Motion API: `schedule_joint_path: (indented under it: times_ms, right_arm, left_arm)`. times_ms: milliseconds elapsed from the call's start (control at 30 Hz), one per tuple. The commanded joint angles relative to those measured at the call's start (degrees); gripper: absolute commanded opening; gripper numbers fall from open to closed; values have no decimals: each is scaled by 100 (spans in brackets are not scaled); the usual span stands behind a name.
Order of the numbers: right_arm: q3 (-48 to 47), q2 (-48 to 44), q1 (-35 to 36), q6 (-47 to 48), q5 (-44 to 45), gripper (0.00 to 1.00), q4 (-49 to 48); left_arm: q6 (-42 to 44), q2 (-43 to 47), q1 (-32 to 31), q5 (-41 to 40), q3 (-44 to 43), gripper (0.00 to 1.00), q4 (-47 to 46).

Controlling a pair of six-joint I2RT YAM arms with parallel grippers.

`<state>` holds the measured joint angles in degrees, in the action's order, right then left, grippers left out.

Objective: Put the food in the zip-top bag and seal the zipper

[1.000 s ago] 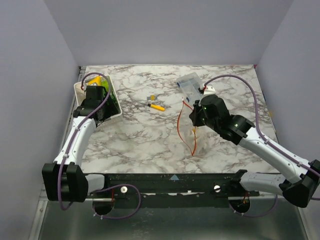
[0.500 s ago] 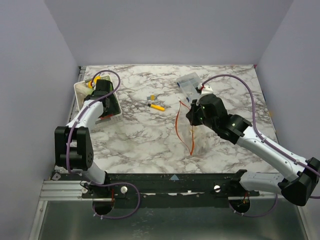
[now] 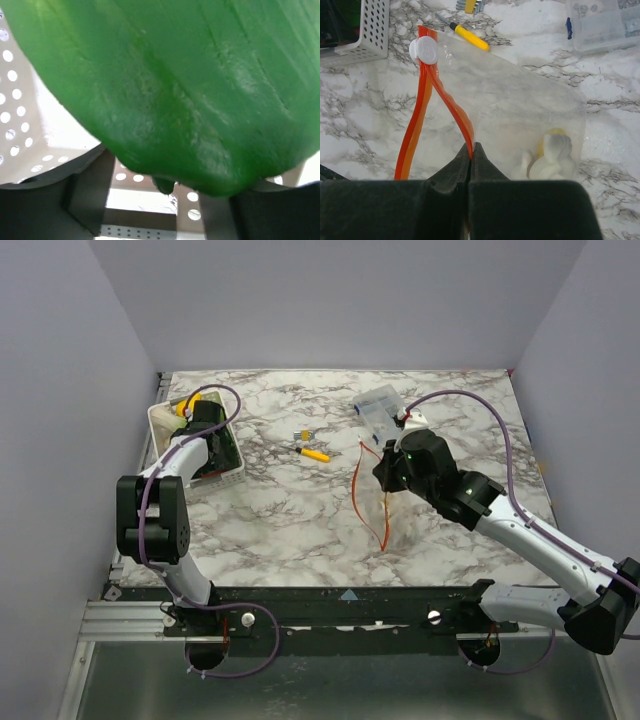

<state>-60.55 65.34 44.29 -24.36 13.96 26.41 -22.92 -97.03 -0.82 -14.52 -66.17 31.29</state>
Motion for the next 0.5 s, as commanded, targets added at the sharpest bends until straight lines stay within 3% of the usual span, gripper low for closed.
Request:
schedule_joint_path:
  times_ms: [0, 100, 233, 467]
  right_arm:
    - [37, -57, -1, 59, -143, 1, -128]
    - [26, -60, 0, 46, -156, 1, -120]
    - [65, -57, 0, 23, -182, 1, -128]
    - [117, -44, 0, -51, -279, 1, -172]
  left_arm:
    - [77, -150, 34, -20, -87, 53, -65]
    - [55, -55, 29, -54, -47, 36, -20]
    - [-15, 299, 29, -190, 157, 21, 26]
    - [-56, 1145, 30, -131, 514, 3, 56]
